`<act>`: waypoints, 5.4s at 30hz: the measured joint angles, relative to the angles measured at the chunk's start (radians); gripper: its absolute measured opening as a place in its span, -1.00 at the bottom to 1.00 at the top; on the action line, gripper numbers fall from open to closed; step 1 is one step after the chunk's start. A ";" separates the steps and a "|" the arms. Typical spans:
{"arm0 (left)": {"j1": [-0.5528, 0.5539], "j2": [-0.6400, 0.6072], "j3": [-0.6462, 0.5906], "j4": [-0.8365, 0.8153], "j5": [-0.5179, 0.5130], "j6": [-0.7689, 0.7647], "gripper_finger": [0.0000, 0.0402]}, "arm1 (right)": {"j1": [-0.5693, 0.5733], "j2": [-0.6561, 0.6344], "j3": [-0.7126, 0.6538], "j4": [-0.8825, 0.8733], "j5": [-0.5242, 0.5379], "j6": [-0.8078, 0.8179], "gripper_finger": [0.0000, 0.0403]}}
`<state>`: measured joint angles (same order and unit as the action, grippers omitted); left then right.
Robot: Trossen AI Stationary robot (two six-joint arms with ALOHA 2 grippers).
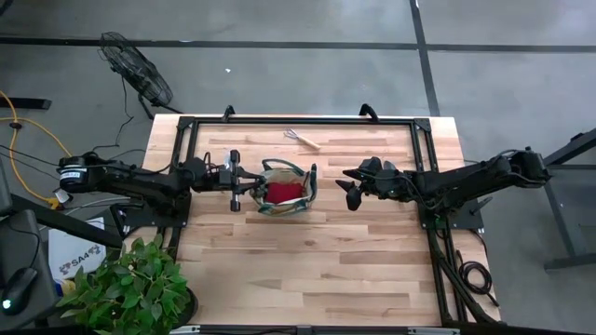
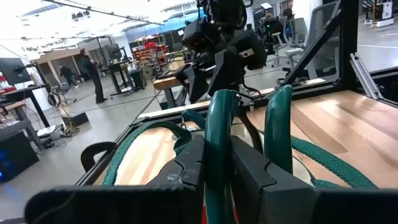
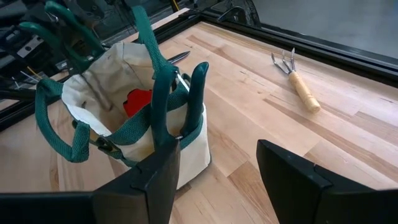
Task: Pick & Place Garden tools in Gardening bag
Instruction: Put the green shear scissors into the light brown gardening bag, then put the light brown hand rake into the light brown gardening bag
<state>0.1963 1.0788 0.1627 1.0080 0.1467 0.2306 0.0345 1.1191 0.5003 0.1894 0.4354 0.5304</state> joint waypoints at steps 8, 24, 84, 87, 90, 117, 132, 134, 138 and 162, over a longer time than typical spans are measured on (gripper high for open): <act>0.000 0.000 0.000 -0.022 -0.044 0.006 -0.79 | 0.000 0.000 0.000 0.000 0.000 0.000 0.02; 0.000 0.022 0.001 -0.022 -0.101 0.003 -0.79 | 0.000 0.000 0.000 0.000 0.000 0.000 0.02; 0.000 -0.189 0.001 -0.150 -0.104 -0.266 -0.05 | -0.065 0.000 0.000 0.017 0.003 -0.002 0.02; 0.000 -0.189 0.001 -0.143 -0.105 -0.263 -0.05 | -0.096 0.001 0.000 0.051 0.002 -0.070 0.02; 0.000 -0.189 0.001 -0.144 -0.105 -0.249 -0.05 | -0.138 0.014 0.000 0.099 -0.021 -0.170 0.02; 0.000 -0.099 0.141 -0.304 -0.247 -0.181 -0.05 | -0.720 0.597 0.446 0.082 -0.648 -0.550 0.02; 0.000 -0.093 0.143 -0.305 -0.295 -0.188 -0.05 | -0.638 0.674 0.775 -0.363 -0.537 -0.584 0.02; 0.000 -0.093 0.143 -0.302 -0.295 -0.190 -0.05 | -0.636 0.690 0.779 -0.381 -0.532 -0.585 0.02; 0.000 -0.093 0.143 -0.301 -0.293 -0.191 -0.05 | -0.637 0.733 0.780 -0.419 -0.513 -0.578 0.02; 0.000 -0.093 0.143 -0.302 -0.299 -0.214 -0.05 | -0.639 0.908 0.779 -0.372 -0.506 -0.532 0.02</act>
<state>0.1963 0.9863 0.3061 0.7058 -0.1524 0.0165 -0.6041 2.0268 1.2797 -0.1822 -0.0709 -0.0013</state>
